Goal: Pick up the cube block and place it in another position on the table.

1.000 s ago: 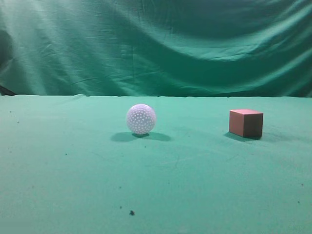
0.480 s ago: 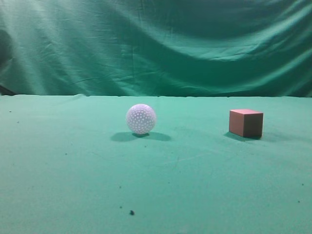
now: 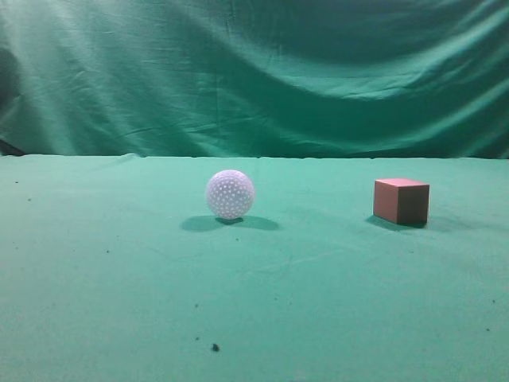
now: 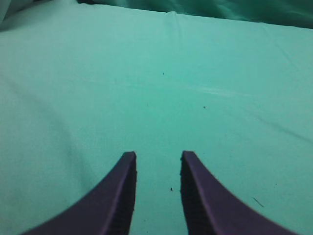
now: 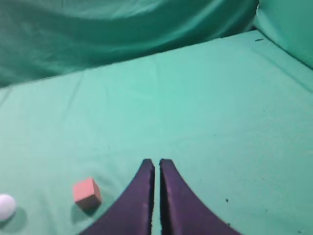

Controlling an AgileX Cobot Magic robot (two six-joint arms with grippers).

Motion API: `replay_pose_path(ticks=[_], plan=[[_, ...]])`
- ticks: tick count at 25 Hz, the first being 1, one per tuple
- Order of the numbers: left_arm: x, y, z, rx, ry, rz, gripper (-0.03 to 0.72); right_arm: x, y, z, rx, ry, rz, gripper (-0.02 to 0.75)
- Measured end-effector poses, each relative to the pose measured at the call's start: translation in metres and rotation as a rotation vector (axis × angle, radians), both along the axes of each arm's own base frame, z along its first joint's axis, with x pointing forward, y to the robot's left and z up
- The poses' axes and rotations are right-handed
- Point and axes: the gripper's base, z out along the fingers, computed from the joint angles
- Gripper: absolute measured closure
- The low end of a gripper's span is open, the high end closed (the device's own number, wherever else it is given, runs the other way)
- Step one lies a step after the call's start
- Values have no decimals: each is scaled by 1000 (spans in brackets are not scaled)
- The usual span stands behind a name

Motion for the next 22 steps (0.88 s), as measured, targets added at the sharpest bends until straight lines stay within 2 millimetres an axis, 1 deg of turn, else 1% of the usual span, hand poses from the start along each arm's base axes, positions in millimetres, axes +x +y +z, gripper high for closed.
replay_pose_path(ticks=[3, 6, 7, 11, 15, 18, 20, 22], plan=[[0, 0, 0, 0, 0, 0, 426, 10, 3, 7, -124, 131, 98, 738], [0, 0, 0, 0, 0, 0, 426, 27, 9, 14, -166, 270, 193, 738], [0, 0, 0, 0, 0, 0, 426, 34, 12, 13, -173, 324, 236, 738], [0, 0, 0, 0, 0, 0, 426, 64, 33, 9, -229, 491, 406, 738], [0, 0, 0, 0, 0, 0, 426, 92, 60, 6, -313, 574, 538, 738], [0, 0, 0, 0, 0, 0, 426, 110, 81, 1, -360, 596, 609, 601], [0, 0, 0, 0, 0, 0, 426, 122, 95, -5, -374, 595, 638, 465], [0, 0, 0, 0, 0, 0, 426, 134, 107, -14, -383, 617, 653, 328]])
